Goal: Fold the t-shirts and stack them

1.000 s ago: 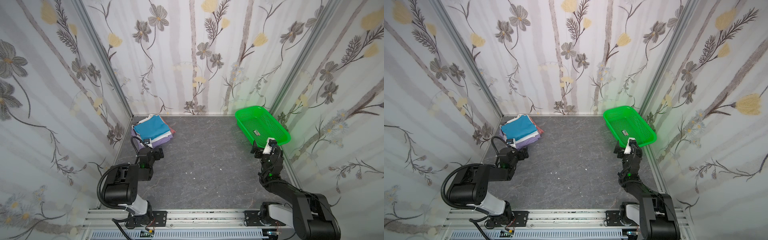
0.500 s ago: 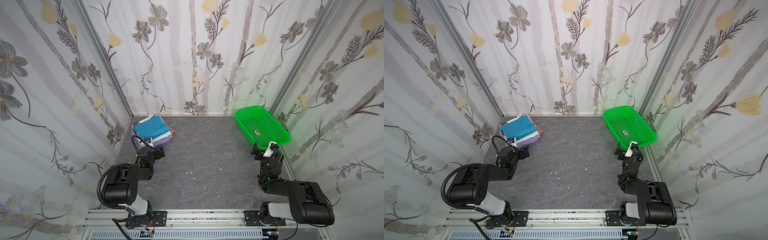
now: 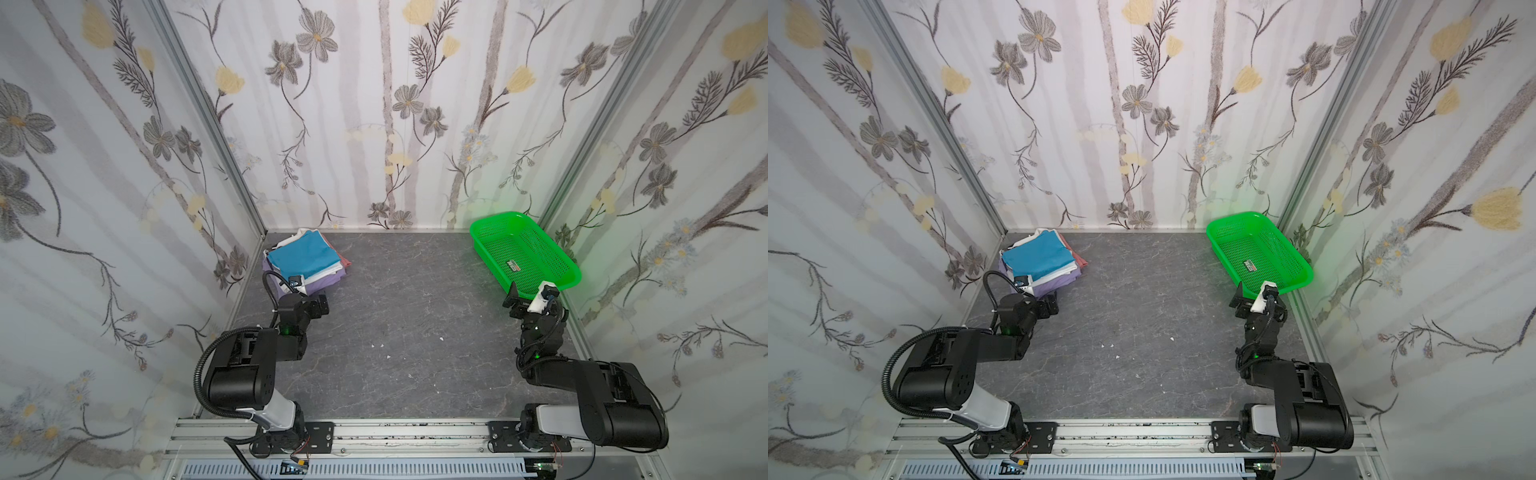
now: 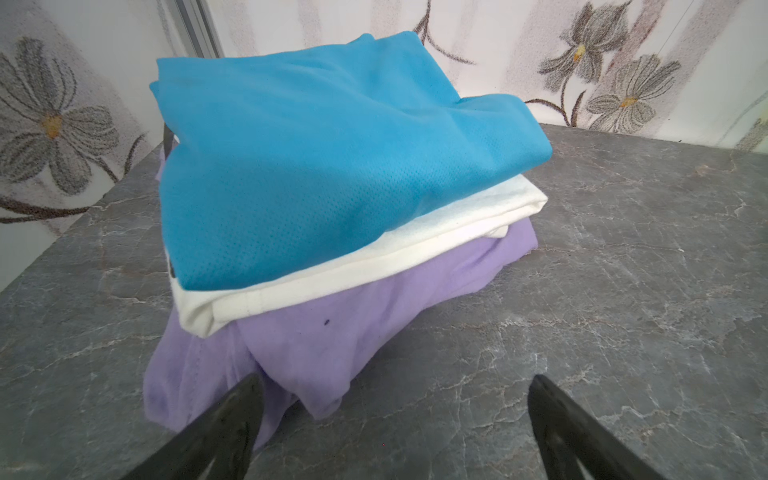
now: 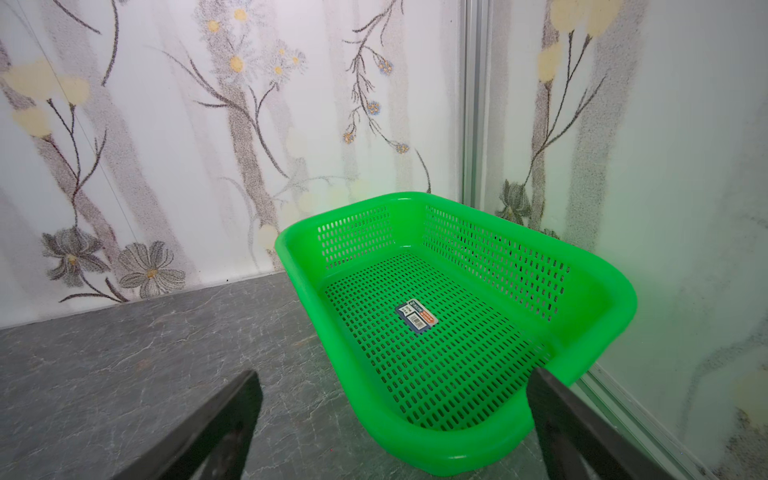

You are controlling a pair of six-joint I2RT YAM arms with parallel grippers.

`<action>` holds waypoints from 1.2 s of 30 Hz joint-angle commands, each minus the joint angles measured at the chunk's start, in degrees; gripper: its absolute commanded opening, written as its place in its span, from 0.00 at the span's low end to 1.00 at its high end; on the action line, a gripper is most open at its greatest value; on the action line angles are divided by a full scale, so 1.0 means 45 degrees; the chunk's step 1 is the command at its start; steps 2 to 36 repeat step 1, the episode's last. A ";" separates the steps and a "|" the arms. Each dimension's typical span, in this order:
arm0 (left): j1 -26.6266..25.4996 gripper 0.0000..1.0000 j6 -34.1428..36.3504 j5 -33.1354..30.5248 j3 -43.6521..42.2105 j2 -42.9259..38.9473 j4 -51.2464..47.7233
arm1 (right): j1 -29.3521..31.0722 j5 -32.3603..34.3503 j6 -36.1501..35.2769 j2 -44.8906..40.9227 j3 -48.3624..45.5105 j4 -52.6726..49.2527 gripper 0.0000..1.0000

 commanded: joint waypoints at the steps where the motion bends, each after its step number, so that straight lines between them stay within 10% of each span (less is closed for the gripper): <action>1: 0.0023 1.00 0.0075 0.0087 0.0011 0.0028 0.0402 | 0.0021 0.0120 0.0078 0.0040 0.0097 0.0374 1.00; 36: 0.0023 1.00 0.0075 0.0087 0.0011 0.0028 0.0402 | 0.0021 0.0120 0.0078 0.0040 0.0097 0.0374 1.00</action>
